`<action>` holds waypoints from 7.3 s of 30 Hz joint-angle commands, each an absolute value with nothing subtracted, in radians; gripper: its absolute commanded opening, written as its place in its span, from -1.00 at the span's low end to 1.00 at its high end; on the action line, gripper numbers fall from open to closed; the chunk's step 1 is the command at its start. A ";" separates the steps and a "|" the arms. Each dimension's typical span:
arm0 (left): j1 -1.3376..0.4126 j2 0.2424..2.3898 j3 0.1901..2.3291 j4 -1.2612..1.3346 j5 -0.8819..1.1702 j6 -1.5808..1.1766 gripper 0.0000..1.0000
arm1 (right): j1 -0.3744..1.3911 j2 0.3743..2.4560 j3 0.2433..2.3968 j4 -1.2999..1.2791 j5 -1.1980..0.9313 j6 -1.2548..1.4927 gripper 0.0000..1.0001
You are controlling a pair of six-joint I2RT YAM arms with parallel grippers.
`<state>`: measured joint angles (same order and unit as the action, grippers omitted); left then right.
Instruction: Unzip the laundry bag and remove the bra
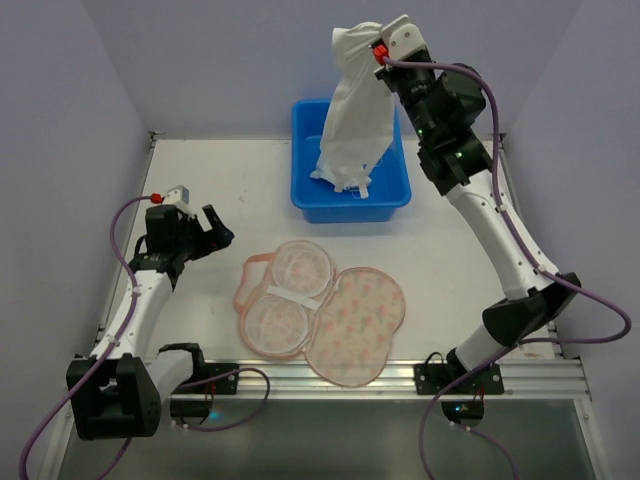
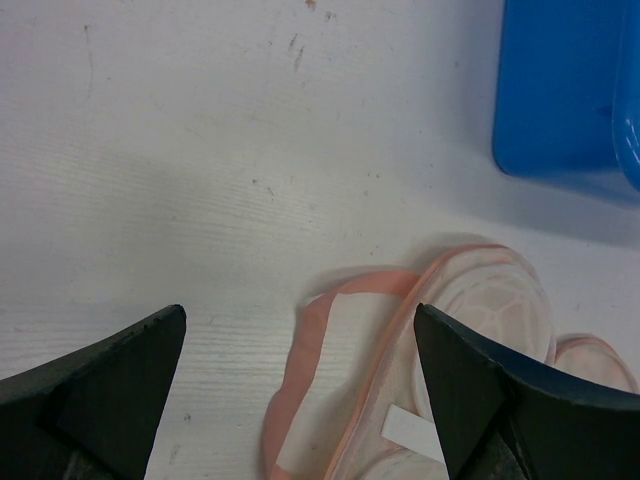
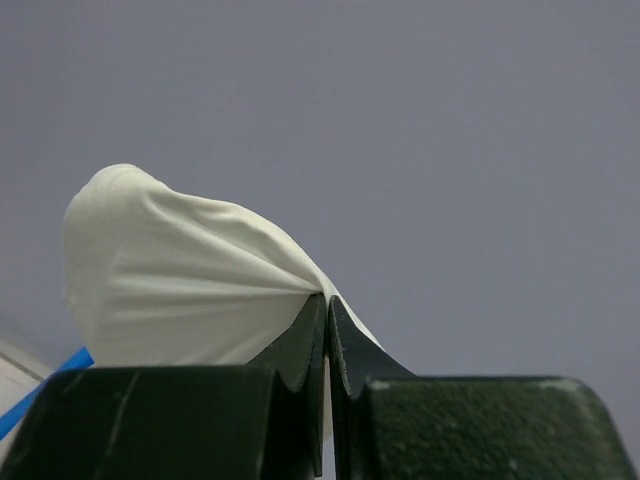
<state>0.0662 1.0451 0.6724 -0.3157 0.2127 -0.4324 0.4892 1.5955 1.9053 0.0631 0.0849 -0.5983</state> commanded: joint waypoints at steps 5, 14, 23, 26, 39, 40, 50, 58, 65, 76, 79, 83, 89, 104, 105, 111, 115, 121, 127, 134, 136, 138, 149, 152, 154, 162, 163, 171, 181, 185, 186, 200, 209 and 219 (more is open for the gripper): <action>0.077 1.051 0.670 -0.293 0.213 -0.408 1.00 | 0.457 1.664 1.786 0.285 0.044 -0.669 -1.00; 0.078 1.058 0.667 -0.290 0.221 -0.410 1.00 | 0.457 1.620 1.485 0.237 -0.054 -0.562 -1.00; 0.078 1.081 0.670 -0.293 0.238 -0.405 1.00 | 0.422 1.911 1.747 0.086 -0.029 -0.522 -1.00; 0.077 1.081 0.667 -0.293 0.232 -0.403 1.00 | 0.405 2.055 1.912 0.075 -0.002 -0.499 -0.94; 0.077 1.135 0.661 -0.272 0.331 -0.410 1.00 | 0.397 1.941 1.945 -0.027 0.161 -0.188 0.97; 0.077 1.155 0.661 -0.272 0.350 -0.410 1.00 | 0.399 1.906 1.931 -0.113 0.207 -0.143 0.97; -0.059 1.229 0.657 -0.302 0.407 -0.428 0.93 | 0.425 1.274 1.084 -0.293 0.042 0.460 0.80; -0.236 1.213 0.537 -0.246 0.327 -0.584 0.81 | 0.576 0.999 0.631 -0.353 -0.026 0.669 0.71; -0.308 1.189 0.430 -0.172 0.318 -0.669 0.37 | 0.624 1.052 0.472 -0.249 -0.178 0.813 0.65; -0.362 1.115 0.296 -0.052 0.354 -0.831 0.25 | 0.483 1.364 0.629 -0.170 -0.201 0.755 0.75; -0.377 1.083 0.285 -0.037 0.341 -0.870 0.25 | 0.472 1.411 0.695 -0.164 -0.114 0.721 0.76; -0.399 1.086 0.285 -0.018 0.351 -0.914 0.26 | 0.472 1.414 0.747 -0.167 -0.048 0.675 0.77; -0.446 1.092 0.281 0.066 0.336 -0.969 0.28 | 0.471 1.240 0.690 -0.262 0.103 0.653 0.81; -0.459 1.086 0.316 0.028 0.286 -0.931 0.25 | 0.390 1.261 0.637 -0.446 0.101 0.697 0.69; -0.459 1.083 0.319 0.014 0.276 -0.927 0.25 | 0.388 1.300 0.644 -0.442 0.088 0.690 0.68; -0.459 1.078 0.327 -0.040 0.244 -0.914 0.25 | 0.390 1.388 0.681 -0.419 0.014 0.647 0.32; -0.457 1.092 0.347 -0.055 0.235 -0.896 0.25 | 0.388 1.362 0.669 -0.411 0.006 0.643 -0.64; -0.475 1.192 0.408 -0.043 0.313 -0.861 0.22 | 0.390 1.238 0.690 -0.478 0.041 0.598 -1.00; -0.606 1.241 0.474 0.035 0.273 -0.902 0.12 | 0.390 1.079 0.791 -0.601 0.039 0.500 -1.00; -0.764 1.364 0.532 0.218 0.255 -0.988 0.10 | 0.391 1.014 0.910 -0.670 -0.213 0.515 -1.00; -0.801 1.409 0.569 0.232 0.252 -0.985 0.10 | 0.391 1.011 0.913 -0.631 -0.323 0.553 -1.00; -0.816 1.433 0.577 0.265 0.258 -0.989 0.10 | 0.402 1.017 0.908 -0.577 -0.380 0.586 -1.00; -0.822 1.456 0.462 0.448 0.302 -1.035 0.18 | 0.592 1.195 0.870 -0.270 -0.437 0.791 -1.00; -0.822 1.433 0.437 0.456 0.295 -1.046 0.30 | 0.612 1.270 0.854 -0.186 -0.439 0.846 -1.00; -0.821 1.398 0.414 0.428 0.279 -1.049 0.44 | 0.620 1.314 0.821 -0.092 -0.448 0.885 -1.00; -0.821 1.253 0.368 0.207 0.161 -1.035 0.80 | 0.637 1.451 0.781 0.084 -0.446 0.922 -1.00; -0.821 1.234 0.361 0.187 0.153 -1.035 0.81 | 0.638 1.459 0.775 0.100 -0.451 0.926 -1.00; -0.818 0.994 0.357 -0.093 0.006 -1.031 0.84 | 0.660 1.497 0.784 0.178 -0.427 0.943 -1.00; -0.762 0.858 0.414 -0.235 -0.046 -1.019 0.91 | 0.692 1.473 0.865 0.022 -0.393 0.807 0.25; -0.671 0.851 0.463 -0.267 -0.028 -0.970 0.96 | 0.690 1.369 0.948 -0.213 -0.248 0.686 0.55; -0.646 0.856 0.477 -0.270 -0.011 -0.954 0.96 | 0.687 1.341 0.971 -0.238 -0.203 0.663 0.70; -0.231 0.971 0.934 -0.454 0.074 -0.608 1.00 | 0.319 0.855 1.101 -0.449 0.366 0.338 0.97; -0.060 0.862 1.216 -0.604 0.035 -0.456 1.00 | 0.290 0.597 1.244 -0.532 0.499 0.207 0.97; -0.078 0.683 1.506 -0.748 -0.274 -0.272 1.00 | 0.290 0.391 1.312 -0.568 0.456 0.129 0.97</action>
<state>-0.0681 0.6952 1.4609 -0.6559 -0.1326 -0.3710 0.2924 0.4221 1.3090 -0.5343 0.4572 0.1837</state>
